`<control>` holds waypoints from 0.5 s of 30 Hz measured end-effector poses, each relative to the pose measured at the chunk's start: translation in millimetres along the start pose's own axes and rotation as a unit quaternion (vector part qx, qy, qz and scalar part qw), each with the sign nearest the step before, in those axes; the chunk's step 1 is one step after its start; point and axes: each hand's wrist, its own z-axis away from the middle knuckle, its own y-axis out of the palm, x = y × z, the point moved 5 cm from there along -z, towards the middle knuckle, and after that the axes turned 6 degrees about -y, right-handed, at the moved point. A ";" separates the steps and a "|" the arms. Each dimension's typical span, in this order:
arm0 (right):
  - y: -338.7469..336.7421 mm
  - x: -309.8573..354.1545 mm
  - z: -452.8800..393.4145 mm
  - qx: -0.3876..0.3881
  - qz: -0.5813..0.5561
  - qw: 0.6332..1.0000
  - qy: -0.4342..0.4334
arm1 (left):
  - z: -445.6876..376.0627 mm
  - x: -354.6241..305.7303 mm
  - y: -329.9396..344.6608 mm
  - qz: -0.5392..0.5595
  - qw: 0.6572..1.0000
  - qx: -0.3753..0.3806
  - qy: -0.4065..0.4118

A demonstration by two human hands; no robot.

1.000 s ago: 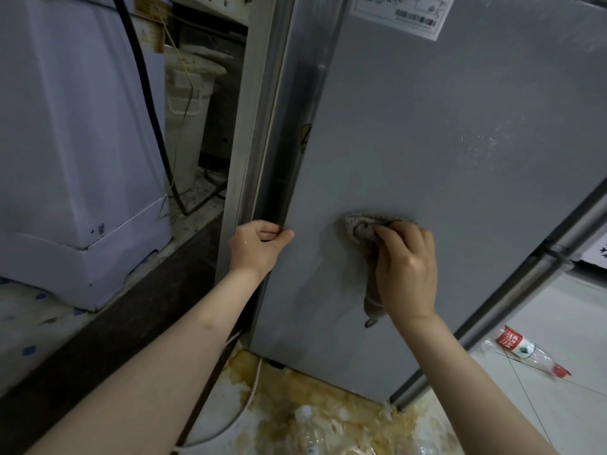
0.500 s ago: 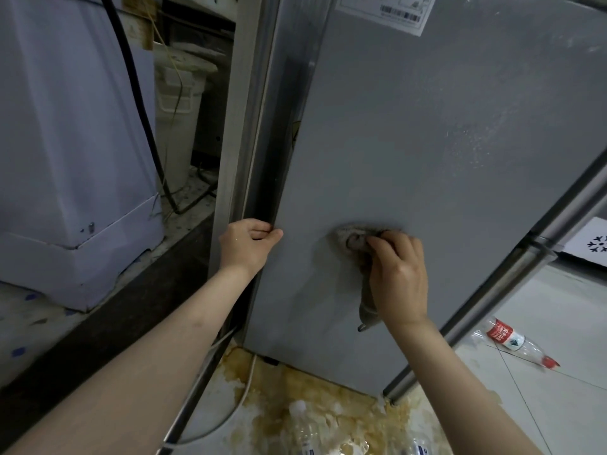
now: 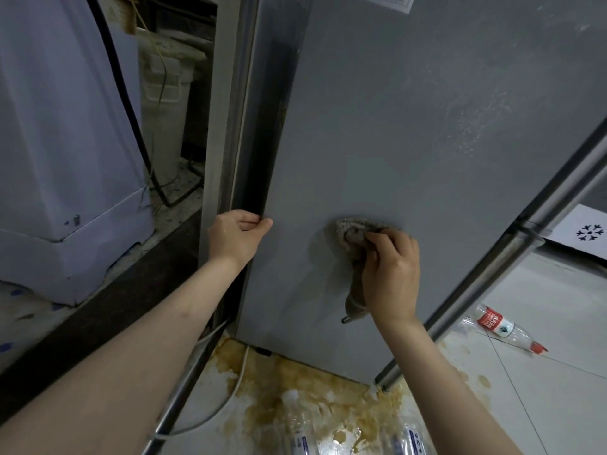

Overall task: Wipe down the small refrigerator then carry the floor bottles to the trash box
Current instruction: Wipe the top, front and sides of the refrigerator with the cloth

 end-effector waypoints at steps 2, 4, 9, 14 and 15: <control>-1.3 -0.7 0.1 0.000 0.005 1.000 0.000 | 0.5 1.9 0.4 -0.001 1.000 -0.007 0.000; 1.5 -3.0 4.8 0.020 0.023 0.999 -0.014 | 1.8 3.2 1.8 -0.006 1.000 -0.014 0.002; 9.3 -9.0 25.3 0.059 0.037 0.997 -0.017 | 4.9 3.5 4.0 -0.008 1.000 -0.020 0.004; -9.6 -15.2 11.9 -0.031 -0.003 0.997 0.066 | 3.6 5.2 5.4 -0.015 1.000 -0.009 0.005; -12.8 -17.7 8.0 -0.042 -0.004 0.996 0.078 | 3.3 5.7 5.3 -0.015 1.000 -0.010 0.006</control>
